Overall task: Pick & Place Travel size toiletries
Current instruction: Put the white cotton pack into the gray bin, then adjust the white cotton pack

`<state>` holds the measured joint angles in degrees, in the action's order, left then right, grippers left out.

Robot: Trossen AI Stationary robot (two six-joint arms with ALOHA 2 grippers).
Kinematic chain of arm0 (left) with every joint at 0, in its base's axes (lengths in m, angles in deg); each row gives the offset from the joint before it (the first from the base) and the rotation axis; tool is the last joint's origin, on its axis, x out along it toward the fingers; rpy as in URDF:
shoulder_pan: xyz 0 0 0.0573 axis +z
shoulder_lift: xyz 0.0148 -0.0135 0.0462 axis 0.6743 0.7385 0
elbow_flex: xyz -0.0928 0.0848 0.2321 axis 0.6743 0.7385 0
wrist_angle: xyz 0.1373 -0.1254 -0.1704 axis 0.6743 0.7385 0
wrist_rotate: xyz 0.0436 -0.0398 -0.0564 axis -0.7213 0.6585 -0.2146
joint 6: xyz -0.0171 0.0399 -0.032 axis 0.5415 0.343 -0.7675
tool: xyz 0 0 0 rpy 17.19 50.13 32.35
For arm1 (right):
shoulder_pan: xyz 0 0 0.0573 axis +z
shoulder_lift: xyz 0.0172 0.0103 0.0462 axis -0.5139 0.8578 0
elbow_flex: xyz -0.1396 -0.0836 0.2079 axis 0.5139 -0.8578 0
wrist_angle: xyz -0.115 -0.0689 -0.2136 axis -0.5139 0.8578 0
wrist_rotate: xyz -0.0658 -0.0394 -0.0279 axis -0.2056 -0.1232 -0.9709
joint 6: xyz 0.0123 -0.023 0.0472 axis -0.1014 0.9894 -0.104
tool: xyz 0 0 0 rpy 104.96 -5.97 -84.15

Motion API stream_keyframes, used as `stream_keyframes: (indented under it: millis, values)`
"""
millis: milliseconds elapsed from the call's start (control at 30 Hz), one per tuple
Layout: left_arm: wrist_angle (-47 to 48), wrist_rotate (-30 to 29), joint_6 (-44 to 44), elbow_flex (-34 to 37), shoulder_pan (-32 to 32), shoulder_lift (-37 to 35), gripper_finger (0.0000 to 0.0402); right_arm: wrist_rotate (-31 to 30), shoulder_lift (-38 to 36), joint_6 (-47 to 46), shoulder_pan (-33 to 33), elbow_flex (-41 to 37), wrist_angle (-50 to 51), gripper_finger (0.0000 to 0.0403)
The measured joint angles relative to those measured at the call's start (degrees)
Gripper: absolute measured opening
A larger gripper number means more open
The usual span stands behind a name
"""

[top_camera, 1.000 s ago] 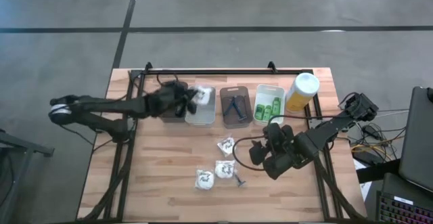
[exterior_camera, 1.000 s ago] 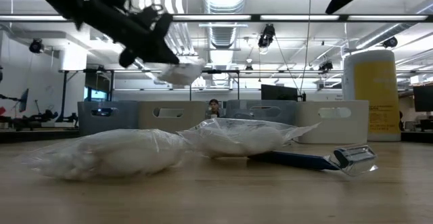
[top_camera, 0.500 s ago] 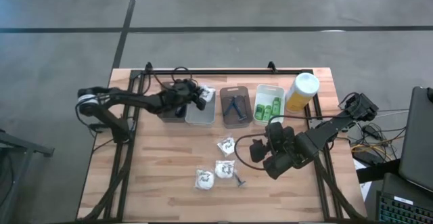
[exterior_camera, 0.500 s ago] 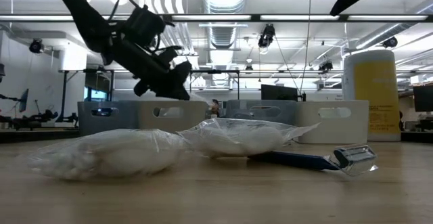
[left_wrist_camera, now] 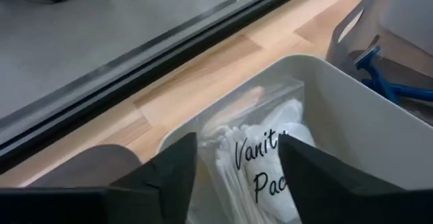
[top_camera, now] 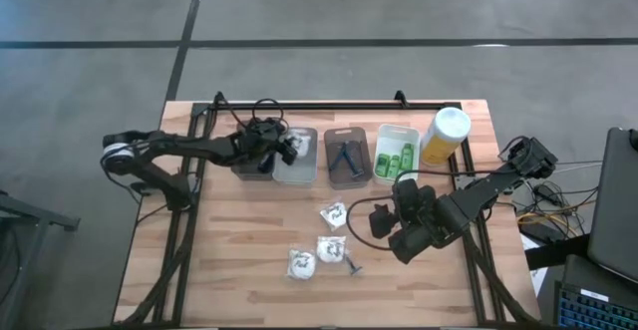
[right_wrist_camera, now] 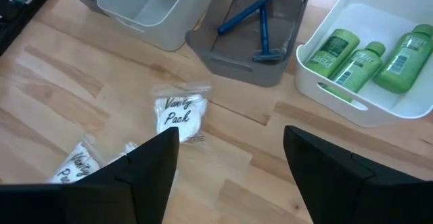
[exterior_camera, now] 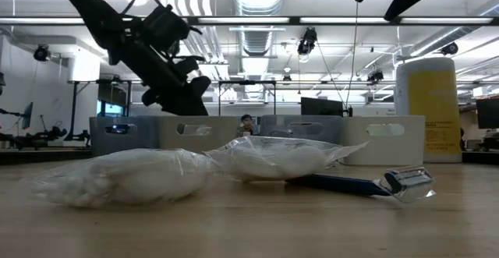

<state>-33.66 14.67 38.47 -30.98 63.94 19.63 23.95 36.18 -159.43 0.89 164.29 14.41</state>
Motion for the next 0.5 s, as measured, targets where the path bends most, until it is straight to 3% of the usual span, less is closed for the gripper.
stream_keyframes:
  millis: [233,300,400,500]
  values:
    - [3.3,1.6,-0.1,-0.7,-2.3,-7.2,0.0250,1.9,0.0,1.3,0.0,0.0,0.7,0.0288]
    - [3.5,6.2,0.6,-1.4,-3.6,-11.3,0.0252,3.6,0.0,2.4,0.0,0.0,0.7,0.0294]
    - [6.1,18.6,-0.8,-2.5,-6.3,-16.5,0.0249,5.9,0.0,4.2,0.0,0.0,0.7,0.0303]
    - [15.2,23.1,-6.1,-3.8,-10.9,-19.4,0.0244,6.3,0.0,5.0,0.0,0.0,0.7,0.0311]
